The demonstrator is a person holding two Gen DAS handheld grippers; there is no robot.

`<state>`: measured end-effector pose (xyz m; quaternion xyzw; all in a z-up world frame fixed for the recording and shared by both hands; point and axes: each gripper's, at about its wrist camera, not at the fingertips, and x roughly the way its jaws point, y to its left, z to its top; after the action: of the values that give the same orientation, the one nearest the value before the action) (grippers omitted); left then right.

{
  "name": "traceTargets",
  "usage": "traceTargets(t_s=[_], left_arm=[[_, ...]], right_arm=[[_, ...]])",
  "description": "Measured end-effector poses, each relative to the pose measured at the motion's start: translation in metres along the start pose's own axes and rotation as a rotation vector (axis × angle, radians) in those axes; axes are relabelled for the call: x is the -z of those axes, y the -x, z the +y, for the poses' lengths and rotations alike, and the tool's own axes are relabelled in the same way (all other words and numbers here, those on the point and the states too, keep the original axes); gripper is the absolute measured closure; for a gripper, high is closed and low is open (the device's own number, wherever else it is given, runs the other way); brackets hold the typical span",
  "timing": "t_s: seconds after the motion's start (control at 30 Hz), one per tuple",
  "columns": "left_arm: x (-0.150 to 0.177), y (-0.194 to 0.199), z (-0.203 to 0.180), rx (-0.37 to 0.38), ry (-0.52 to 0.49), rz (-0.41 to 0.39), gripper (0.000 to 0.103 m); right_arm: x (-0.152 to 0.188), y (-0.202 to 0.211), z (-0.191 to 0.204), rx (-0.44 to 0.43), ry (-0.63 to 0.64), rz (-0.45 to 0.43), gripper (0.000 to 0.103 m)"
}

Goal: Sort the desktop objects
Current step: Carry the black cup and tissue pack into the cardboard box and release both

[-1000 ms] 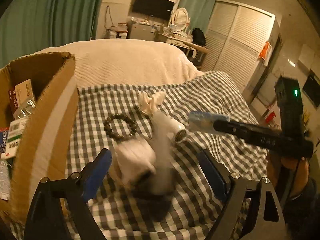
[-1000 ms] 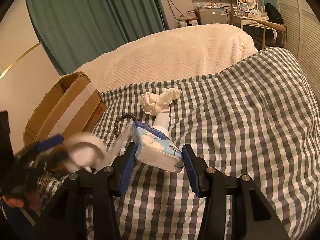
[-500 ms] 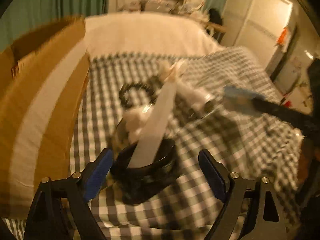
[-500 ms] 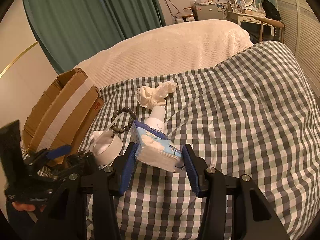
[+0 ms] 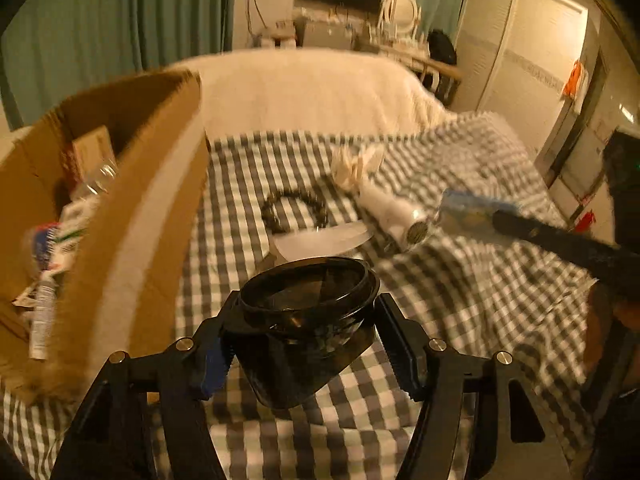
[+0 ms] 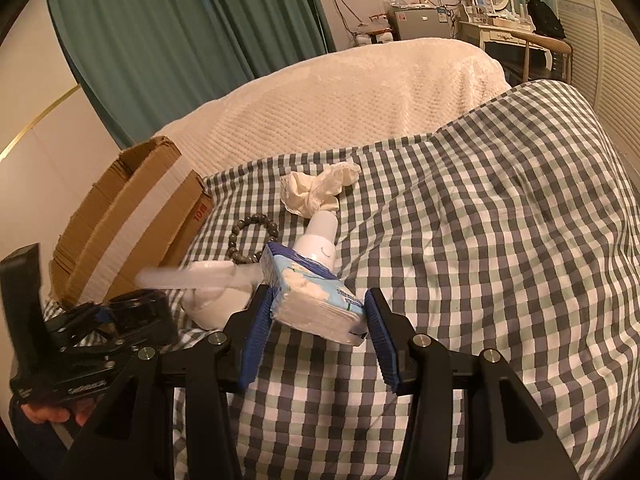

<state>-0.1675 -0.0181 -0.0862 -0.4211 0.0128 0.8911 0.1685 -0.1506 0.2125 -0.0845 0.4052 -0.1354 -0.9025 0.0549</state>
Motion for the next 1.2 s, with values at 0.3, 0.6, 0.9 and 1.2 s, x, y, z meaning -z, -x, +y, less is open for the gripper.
traceTargets(t_s=[0.3,0.6,0.9,1.2], left_arm=[[-0.005,0.041,0.008,-0.035,0.063,-0.078,0.036],[-0.027,0.088,0.026,-0.113,0.102,-0.200,0.036],[-0.070,0.114,0.091,-0.164,0.221,-0.293,0.036],[-0.030,0.070,0.104,-0.127,0.242,-0.215,0.036]], right_arm=[[0.001,0.027,0.020,-0.034,0.067,-0.043,0.056],[-0.002,0.068,0.059,-0.082,0.168,-0.099,0.057],[-0.037,0.064,0.111,-0.116,0.296,-0.113,0.096],[0.037,-0.008,0.098,-0.047,0.349,0.148,0.036]])
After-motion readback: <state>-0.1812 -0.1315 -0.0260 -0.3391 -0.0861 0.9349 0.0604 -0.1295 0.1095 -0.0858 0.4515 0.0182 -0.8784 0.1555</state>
